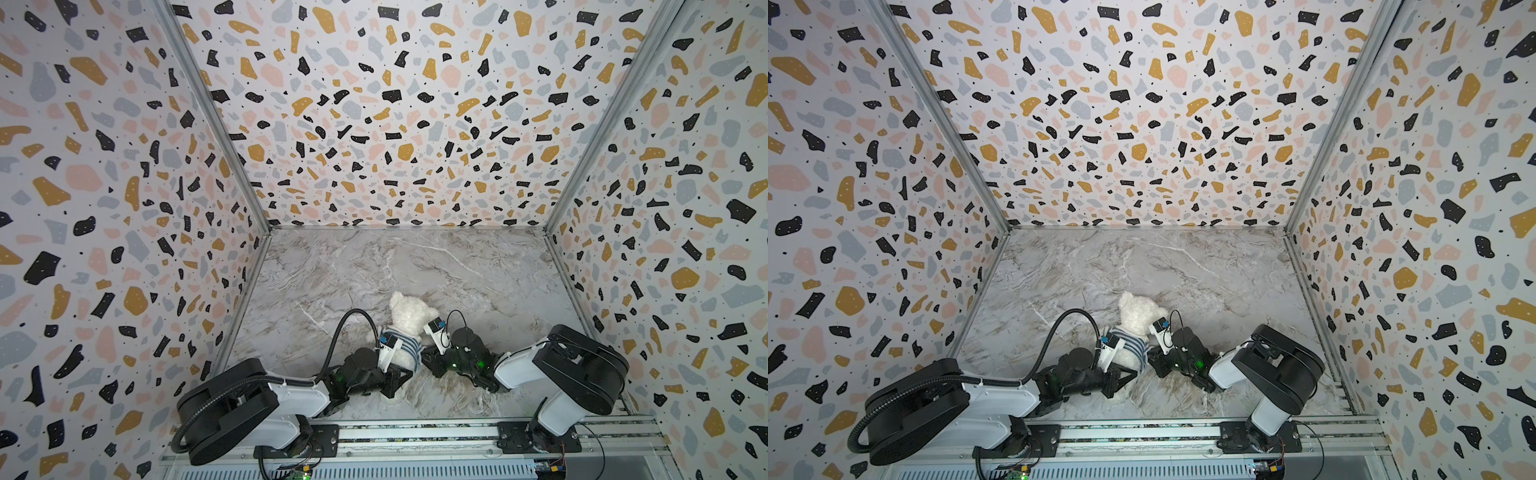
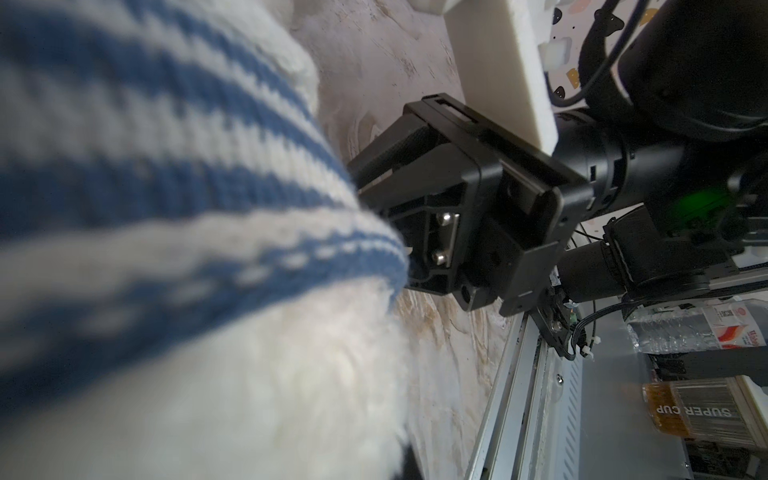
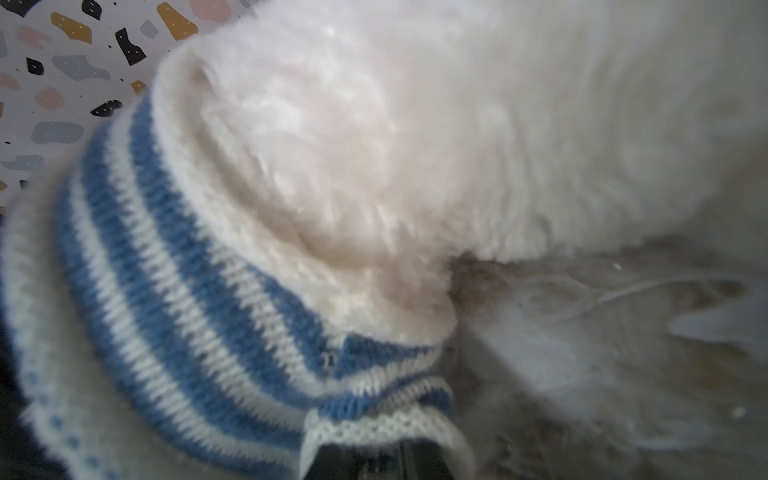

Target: Dress the teddy bear

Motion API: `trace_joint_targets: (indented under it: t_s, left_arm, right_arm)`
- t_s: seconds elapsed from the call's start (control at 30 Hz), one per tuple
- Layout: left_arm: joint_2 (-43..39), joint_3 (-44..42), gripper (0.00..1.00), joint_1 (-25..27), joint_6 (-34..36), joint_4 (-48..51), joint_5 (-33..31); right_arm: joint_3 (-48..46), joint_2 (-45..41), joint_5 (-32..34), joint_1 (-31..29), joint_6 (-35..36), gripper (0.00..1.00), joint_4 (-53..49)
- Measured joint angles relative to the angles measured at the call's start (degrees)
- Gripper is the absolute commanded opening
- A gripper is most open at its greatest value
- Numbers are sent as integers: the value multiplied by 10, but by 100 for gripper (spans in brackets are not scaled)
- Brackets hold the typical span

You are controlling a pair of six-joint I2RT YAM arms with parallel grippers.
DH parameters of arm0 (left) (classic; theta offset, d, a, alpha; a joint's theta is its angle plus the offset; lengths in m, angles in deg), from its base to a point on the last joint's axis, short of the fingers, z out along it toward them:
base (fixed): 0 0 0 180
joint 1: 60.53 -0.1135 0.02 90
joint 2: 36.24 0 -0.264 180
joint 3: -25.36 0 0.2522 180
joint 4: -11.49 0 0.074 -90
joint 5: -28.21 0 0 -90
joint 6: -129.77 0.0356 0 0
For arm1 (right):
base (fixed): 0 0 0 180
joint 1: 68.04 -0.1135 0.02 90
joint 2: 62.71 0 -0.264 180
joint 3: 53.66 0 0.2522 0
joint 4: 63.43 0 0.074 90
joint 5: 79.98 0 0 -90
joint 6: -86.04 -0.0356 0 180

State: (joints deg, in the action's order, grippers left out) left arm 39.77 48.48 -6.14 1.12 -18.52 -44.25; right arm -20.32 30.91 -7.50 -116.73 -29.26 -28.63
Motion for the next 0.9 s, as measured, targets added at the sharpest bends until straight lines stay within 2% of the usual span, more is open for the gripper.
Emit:
trace_joint_targets:
  t_s: [0.13,0.33,0.63,0.9]
  left_arm:
    - [4,-2,0,0,-3,-14,4]
    - [-24,-10,0,0,-8,-5,-3]
    - [-141,-17,0,-23,-6,66,-41]
    - [-178,-22,0,-47,1,125,-87]
  right_arm:
    - [0,1,-5,5,4,0,0]
    - [-4,-25,2,5,14,0,-15]
    - [-34,-186,57,-21,41,0,-104]
    - [-63,-325,71,-47,44,0,-204]
